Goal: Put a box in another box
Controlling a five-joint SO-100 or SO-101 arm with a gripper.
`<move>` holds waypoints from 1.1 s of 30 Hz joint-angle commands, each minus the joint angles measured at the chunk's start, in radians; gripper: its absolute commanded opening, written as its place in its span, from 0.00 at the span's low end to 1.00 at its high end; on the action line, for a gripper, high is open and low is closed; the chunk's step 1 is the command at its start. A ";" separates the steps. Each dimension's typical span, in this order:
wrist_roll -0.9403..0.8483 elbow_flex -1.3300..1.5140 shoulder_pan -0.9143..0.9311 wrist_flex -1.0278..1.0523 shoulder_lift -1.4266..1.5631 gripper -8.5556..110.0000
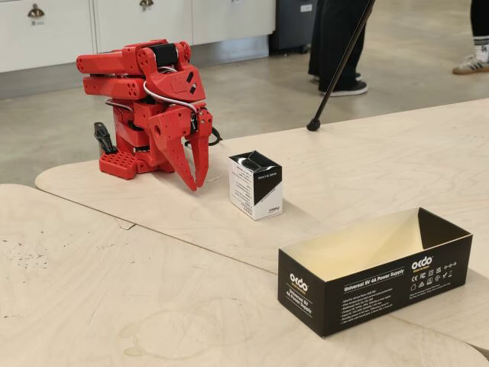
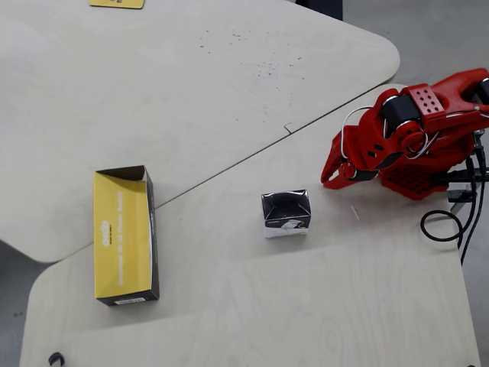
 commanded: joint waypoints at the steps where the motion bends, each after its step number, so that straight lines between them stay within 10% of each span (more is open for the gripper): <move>1: -0.003 -0.005 0.008 0.028 0.000 0.07; 33: -0.051 -0.005 -0.009 0.034 0.000 0.07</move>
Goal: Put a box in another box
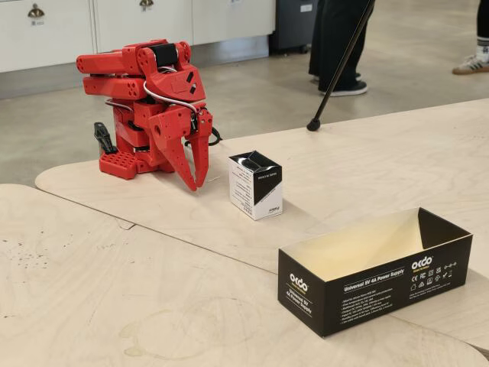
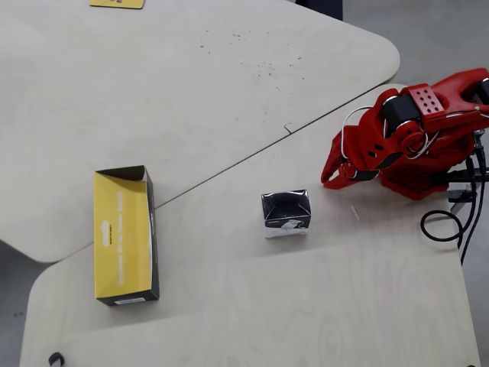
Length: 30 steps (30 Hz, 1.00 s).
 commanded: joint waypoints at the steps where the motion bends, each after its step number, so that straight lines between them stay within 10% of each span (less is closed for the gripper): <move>1: -0.023 -0.005 -0.011 0.032 0.000 0.07; 14: -0.101 -0.005 0.037 0.026 -0.002 0.07; 24: -0.426 -0.005 0.497 -0.080 -0.002 0.12; 30: -0.166 -0.005 0.681 -0.341 -0.003 0.16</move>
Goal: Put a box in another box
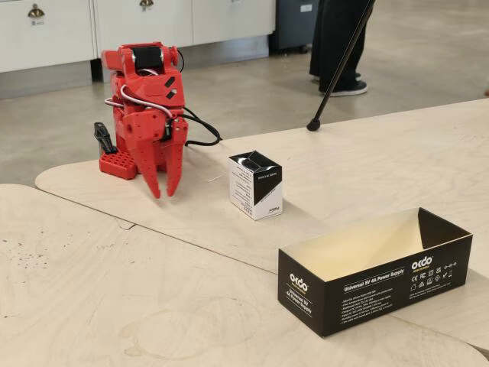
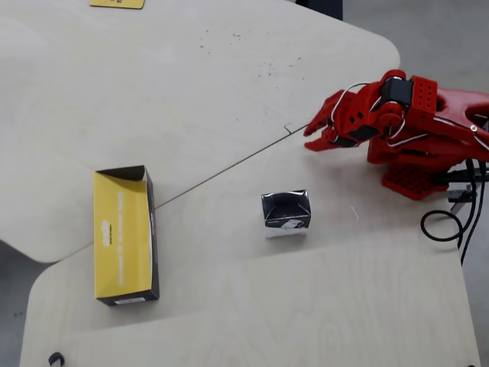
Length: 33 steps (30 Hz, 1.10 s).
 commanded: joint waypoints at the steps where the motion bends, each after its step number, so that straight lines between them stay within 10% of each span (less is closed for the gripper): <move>1: 0.216 -0.006 0.114 -0.201 -0.003 0.17; 9: 0.667 -0.080 0.282 -0.561 0.002 0.31; 19: 1.023 -0.899 0.063 -0.253 -0.621 0.37; 33: 0.712 -1.442 -0.433 0.209 -1.298 0.45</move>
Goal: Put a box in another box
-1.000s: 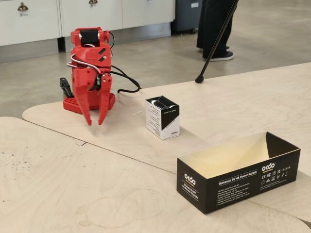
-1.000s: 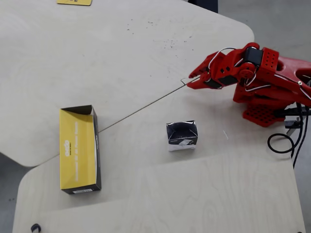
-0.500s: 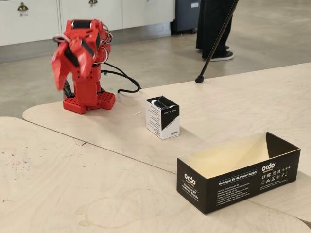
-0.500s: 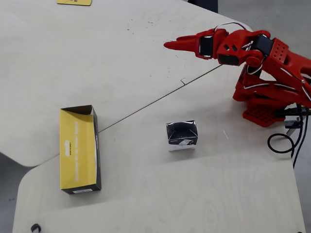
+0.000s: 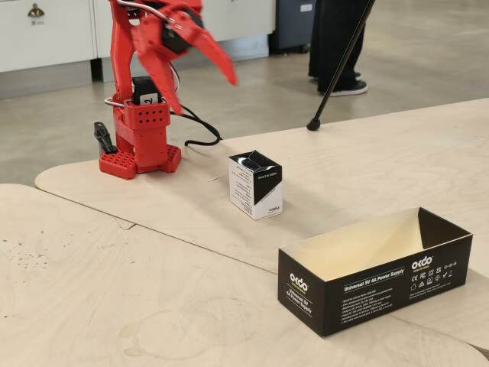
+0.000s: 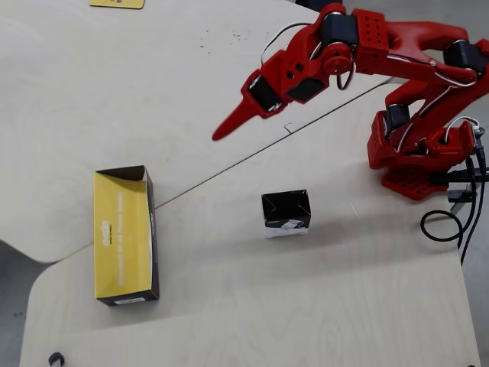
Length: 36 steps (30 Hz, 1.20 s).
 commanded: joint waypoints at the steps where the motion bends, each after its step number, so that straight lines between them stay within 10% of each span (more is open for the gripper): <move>1: -0.137 -0.091 -0.135 0.117 -0.018 0.45; 36: -0.459 0.459 -0.233 -0.232 -0.012 0.47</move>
